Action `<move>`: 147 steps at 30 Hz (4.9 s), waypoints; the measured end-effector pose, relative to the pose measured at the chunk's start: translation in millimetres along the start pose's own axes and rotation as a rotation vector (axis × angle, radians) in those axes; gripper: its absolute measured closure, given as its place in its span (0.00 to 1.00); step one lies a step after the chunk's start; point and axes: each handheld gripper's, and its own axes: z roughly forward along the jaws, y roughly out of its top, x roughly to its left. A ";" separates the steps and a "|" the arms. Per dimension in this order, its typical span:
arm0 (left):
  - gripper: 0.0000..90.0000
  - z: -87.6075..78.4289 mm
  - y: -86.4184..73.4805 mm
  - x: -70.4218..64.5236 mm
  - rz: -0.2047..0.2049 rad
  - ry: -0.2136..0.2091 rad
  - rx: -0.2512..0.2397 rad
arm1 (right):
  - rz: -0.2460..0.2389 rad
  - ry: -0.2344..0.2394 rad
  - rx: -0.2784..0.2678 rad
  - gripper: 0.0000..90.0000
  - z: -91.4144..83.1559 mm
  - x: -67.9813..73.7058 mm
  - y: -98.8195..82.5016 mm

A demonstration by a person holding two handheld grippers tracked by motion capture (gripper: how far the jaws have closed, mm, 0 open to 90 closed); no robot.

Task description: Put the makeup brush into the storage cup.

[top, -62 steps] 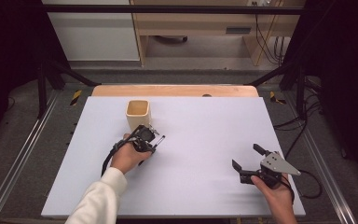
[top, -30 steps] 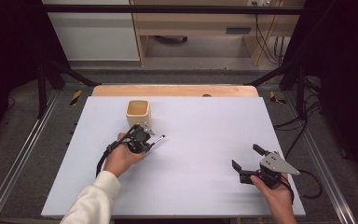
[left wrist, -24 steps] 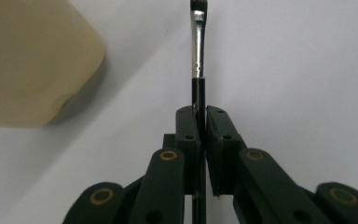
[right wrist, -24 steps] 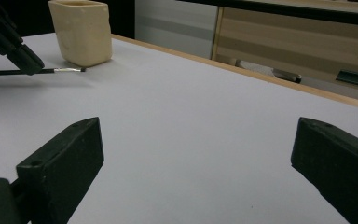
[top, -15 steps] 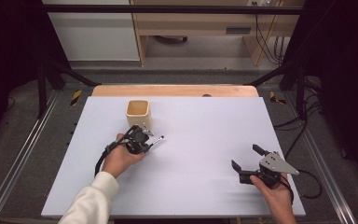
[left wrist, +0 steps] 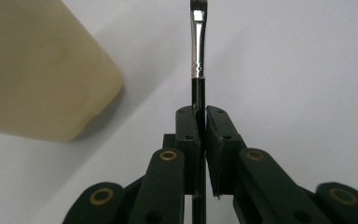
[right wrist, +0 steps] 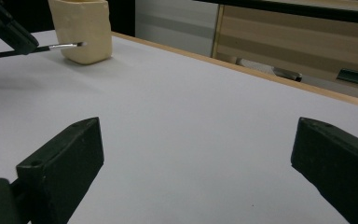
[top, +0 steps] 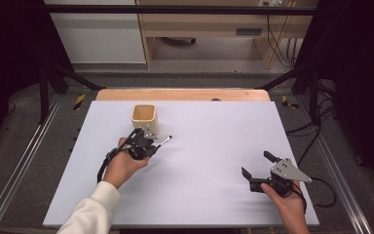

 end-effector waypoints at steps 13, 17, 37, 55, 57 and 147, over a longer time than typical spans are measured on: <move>0.94 -21.8 -4.8 0.3 -0.020 0.024 -0.134 | -0.003 -0.002 0.004 0.03 0.2 0.2 -0.4; 0.93 -27.1 -8.6 1.2 -0.017 0.036 -0.169 | -0.004 -0.003 0.006 0.03 0.3 0.1 -0.4; 0.93 -39.3 -19.3 -4.5 -0.053 0.051 -0.355 | -0.002 -0.012 0.008 0.03 -0.8 -0.8 -0.4; 0.93 -46.3 -16.6 -5.5 -0.082 0.078 -0.440 | 0.001 -0.013 0.006 0.03 -0.8 -0.9 -0.5; 0.93 -47.4 -16.8 -5.2 -0.088 0.084 -0.451 | 0.001 -0.013 0.006 0.03 -0.8 -1.0 -0.5; 0.93 -58.4 0.4 46.1 -0.252 0.228 -0.648 | 0.070 0.066 -0.075 0.05 -1.7 0.0 0.1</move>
